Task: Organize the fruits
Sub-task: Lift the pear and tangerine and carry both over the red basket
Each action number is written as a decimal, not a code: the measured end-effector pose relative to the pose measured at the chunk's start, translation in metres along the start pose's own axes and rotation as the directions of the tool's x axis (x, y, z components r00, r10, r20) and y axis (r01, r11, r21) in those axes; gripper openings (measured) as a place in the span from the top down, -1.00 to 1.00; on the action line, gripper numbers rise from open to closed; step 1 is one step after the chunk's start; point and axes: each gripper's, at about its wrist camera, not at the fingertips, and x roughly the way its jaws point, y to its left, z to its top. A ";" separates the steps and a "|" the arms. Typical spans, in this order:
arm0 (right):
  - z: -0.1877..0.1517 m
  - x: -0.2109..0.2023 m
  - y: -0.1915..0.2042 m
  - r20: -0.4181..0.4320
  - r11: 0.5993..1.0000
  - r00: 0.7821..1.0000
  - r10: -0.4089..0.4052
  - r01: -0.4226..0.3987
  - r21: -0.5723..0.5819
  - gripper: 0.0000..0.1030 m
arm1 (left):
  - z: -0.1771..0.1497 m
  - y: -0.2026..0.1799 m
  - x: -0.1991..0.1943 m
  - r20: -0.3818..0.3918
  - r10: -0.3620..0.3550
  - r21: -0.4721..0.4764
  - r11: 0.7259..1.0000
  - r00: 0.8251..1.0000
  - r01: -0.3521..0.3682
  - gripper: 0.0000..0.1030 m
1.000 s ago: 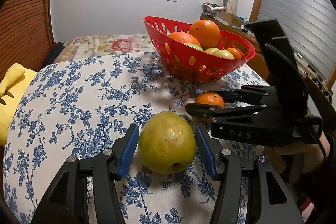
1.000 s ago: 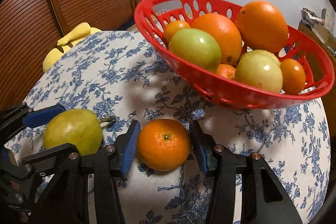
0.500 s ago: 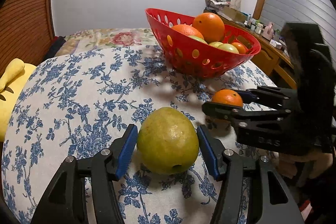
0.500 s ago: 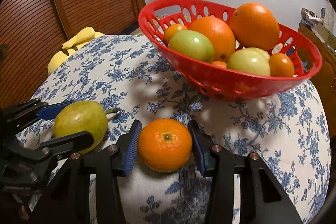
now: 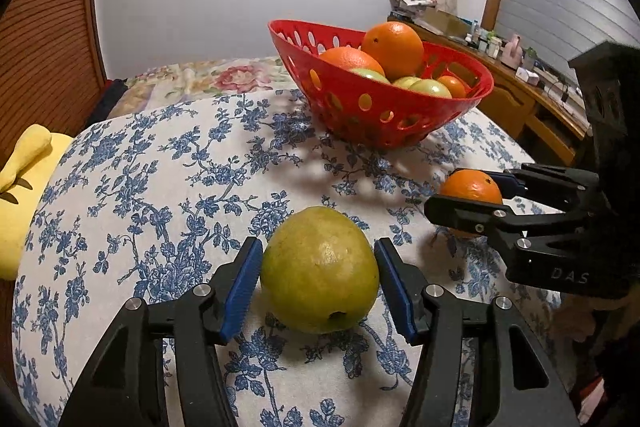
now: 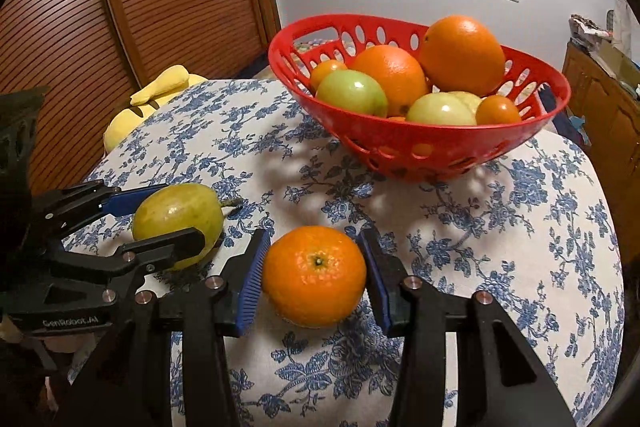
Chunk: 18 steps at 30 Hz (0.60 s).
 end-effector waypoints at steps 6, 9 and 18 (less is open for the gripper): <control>0.002 -0.014 -0.005 0.025 1.000 1.000 -0.004 0.004 0.006 0.09 | 0.008 -0.005 -0.019 0.045 -0.013 0.003 1.000 0.999 0.013 -0.16; 0.006 -0.023 -0.008 0.043 1.000 0.999 -0.007 0.007 0.009 0.10 | 0.012 -0.008 -0.031 0.069 -0.021 0.009 1.000 0.997 0.020 -0.16; 0.028 -0.052 -0.019 0.115 0.999 0.993 -0.034 0.034 -0.002 0.09 | 0.030 -0.012 -0.056 0.132 -0.050 0.016 0.999 0.990 0.048 -0.16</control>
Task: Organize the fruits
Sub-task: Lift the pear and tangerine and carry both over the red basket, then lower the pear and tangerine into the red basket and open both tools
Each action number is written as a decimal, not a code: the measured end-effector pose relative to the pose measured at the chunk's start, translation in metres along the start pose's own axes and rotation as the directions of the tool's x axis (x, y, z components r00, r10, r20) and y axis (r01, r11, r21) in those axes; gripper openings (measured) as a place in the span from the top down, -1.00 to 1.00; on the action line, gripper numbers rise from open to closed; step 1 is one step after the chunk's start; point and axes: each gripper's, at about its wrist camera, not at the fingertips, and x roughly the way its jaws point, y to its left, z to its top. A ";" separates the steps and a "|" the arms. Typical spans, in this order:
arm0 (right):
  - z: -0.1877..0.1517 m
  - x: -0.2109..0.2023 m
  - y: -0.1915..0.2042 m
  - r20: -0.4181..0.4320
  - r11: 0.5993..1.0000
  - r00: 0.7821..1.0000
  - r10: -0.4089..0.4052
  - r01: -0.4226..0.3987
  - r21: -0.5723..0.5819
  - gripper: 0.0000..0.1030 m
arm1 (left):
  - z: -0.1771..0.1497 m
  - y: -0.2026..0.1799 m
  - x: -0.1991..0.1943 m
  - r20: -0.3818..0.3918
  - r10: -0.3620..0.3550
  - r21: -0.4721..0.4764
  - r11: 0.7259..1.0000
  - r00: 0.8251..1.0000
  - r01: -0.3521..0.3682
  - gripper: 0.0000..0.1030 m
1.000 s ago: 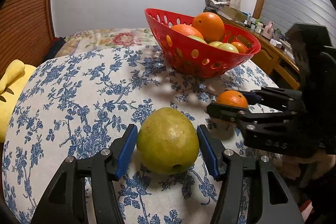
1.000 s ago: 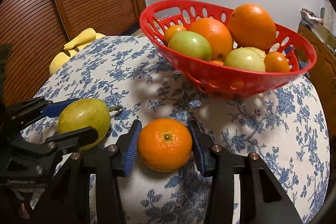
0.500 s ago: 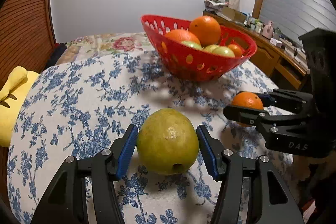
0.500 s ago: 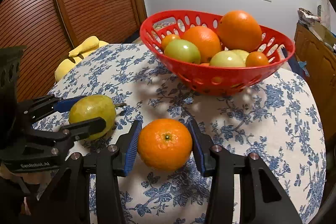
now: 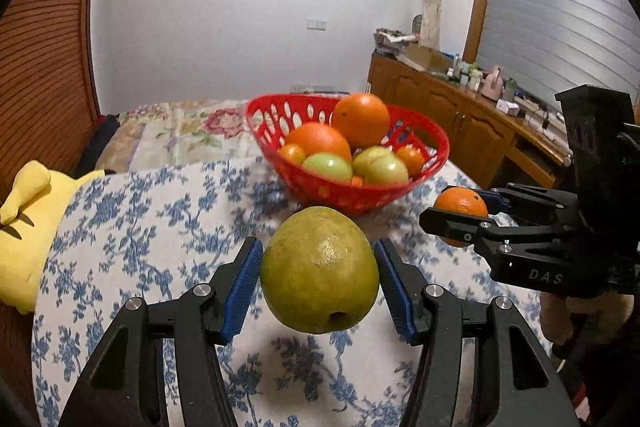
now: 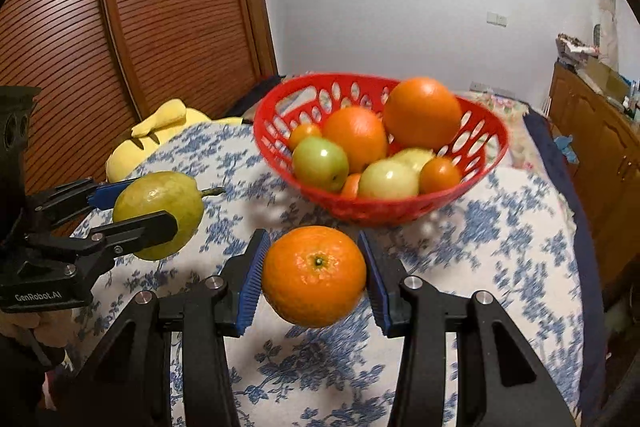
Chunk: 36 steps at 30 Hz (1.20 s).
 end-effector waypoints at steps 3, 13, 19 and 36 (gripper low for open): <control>0.008 -0.004 -0.008 0.018 1.000 1.000 -0.009 0.009 0.002 0.09 | 0.009 -0.001 -0.002 0.014 -0.006 0.002 1.000 1.000 0.006 -0.16; 0.034 0.007 -0.038 0.038 0.999 0.998 -0.044 0.044 -0.016 0.09 | 0.036 -0.005 0.009 0.035 0.007 0.019 1.000 0.999 -0.007 -0.16; 0.044 0.024 -0.057 0.028 0.998 0.998 -0.052 0.053 -0.022 0.09 | 0.049 -0.004 0.029 0.030 0.013 0.018 1.000 0.999 -0.014 -0.16; 0.056 0.053 -0.090 0.016 1.000 1.000 -0.021 0.021 0.005 0.09 | 0.075 -0.011 0.084 -0.017 0.022 0.040 0.999 1.000 -0.021 -0.16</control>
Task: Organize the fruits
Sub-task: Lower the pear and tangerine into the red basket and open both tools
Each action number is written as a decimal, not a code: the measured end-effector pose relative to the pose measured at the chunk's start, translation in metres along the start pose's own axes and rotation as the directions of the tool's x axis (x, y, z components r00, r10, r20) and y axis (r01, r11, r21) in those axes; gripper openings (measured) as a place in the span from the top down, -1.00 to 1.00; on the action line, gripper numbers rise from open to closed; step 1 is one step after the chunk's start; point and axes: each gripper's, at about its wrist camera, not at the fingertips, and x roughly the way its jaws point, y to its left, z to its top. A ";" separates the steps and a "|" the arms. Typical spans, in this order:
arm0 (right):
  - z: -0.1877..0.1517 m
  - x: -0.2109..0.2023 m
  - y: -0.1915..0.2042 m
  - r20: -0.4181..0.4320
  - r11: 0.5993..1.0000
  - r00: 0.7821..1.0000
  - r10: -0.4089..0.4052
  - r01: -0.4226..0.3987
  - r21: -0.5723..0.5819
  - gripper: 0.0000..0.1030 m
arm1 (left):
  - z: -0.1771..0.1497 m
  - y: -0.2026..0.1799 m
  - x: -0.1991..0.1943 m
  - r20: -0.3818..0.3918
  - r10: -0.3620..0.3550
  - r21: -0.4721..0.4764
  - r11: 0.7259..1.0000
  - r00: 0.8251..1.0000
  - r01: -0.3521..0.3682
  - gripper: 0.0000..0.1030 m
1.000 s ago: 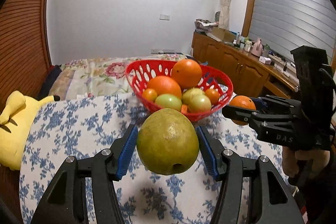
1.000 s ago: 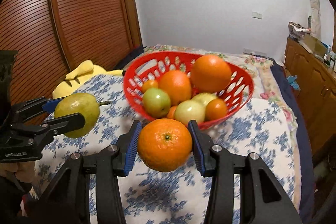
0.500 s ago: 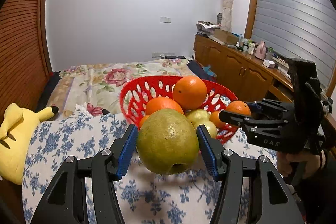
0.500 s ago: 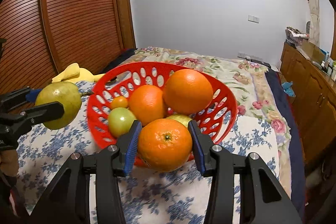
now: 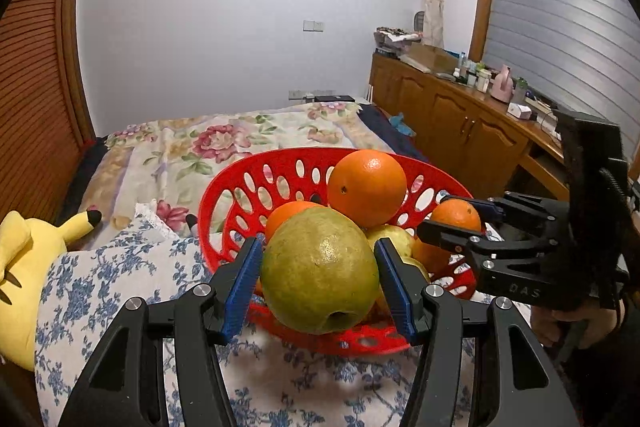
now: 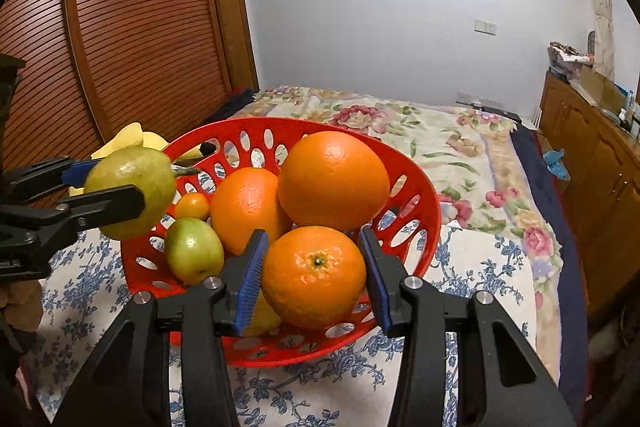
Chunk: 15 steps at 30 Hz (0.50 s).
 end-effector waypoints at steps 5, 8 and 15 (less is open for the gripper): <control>0.001 -0.002 -0.005 0.009 1.000 1.000 0.016 -0.016 0.017 -0.01 | 0.007 -0.001 0.010 -0.007 -0.005 0.006 1.000 1.000 0.005 -0.16; 0.003 -0.004 -0.009 0.011 0.999 0.999 0.039 -0.039 0.036 -0.08 | 0.009 -0.005 0.016 -0.014 -0.004 0.022 1.000 1.000 0.004 -0.16; 0.006 -0.010 -0.012 0.033 0.999 0.999 0.015 -0.017 0.039 -0.11 | 0.014 -0.009 0.026 -0.025 -0.011 0.035 0.999 1.000 0.012 -0.16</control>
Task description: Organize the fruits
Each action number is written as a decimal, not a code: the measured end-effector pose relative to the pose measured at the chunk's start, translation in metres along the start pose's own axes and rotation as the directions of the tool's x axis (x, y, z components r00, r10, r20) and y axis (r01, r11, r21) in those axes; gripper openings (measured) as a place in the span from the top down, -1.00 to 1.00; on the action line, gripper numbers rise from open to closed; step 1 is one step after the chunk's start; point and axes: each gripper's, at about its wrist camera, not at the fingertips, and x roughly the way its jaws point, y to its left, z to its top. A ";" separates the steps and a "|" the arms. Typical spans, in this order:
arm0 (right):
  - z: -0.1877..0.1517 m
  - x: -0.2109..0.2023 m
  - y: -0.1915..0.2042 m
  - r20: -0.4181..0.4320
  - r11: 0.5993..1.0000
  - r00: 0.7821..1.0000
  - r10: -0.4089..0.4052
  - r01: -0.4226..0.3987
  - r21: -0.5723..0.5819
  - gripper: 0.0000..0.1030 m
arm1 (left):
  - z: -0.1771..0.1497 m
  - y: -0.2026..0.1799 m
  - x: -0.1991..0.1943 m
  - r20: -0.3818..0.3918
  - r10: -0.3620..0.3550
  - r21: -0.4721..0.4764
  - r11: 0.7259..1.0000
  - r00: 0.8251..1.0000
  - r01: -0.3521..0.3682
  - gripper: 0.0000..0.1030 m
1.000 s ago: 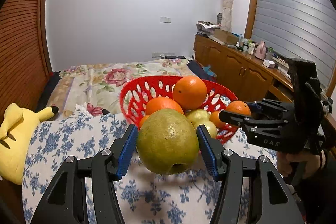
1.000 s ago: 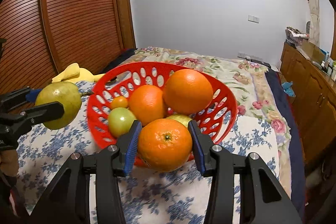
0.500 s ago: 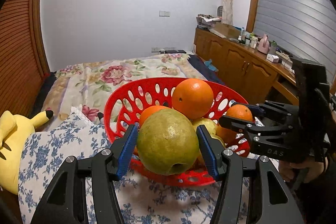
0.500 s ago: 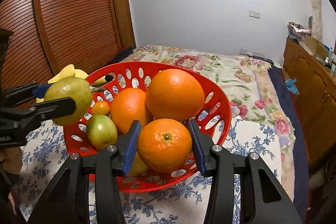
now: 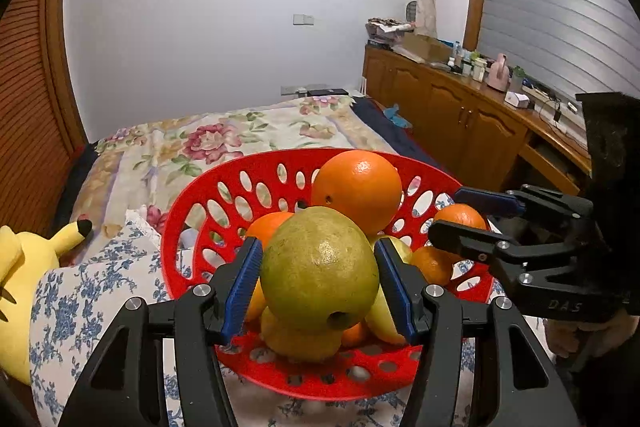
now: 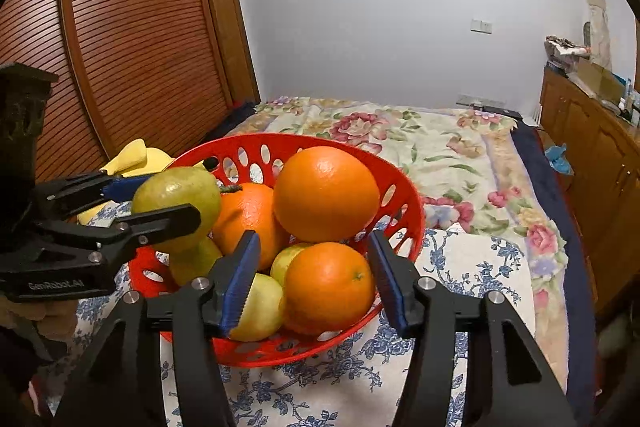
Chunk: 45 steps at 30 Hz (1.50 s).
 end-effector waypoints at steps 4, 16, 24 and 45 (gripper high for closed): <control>0.001 -0.004 -0.006 0.015 1.000 1.000 -0.015 0.015 0.012 -0.13 | 0.001 0.000 0.004 -0.015 -0.003 -0.001 1.000 1.000 0.003 -0.16; 0.002 -0.010 -0.004 0.024 0.999 0.999 -0.030 0.030 0.018 -0.13 | 0.005 -0.004 0.008 -0.025 -0.006 -0.004 1.000 1.000 0.006 -0.17; -0.001 -0.017 0.003 0.019 0.999 0.999 -0.043 0.042 0.009 -0.14 | 0.004 -0.006 -0.005 0.004 -0.026 -0.001 1.000 1.000 0.026 -0.22; -0.030 -0.064 0.041 0.064 0.996 0.994 -0.084 0.083 0.024 -0.27 | -0.032 -0.015 -0.078 0.067 0.029 0.009 1.000 0.997 -0.030 -0.25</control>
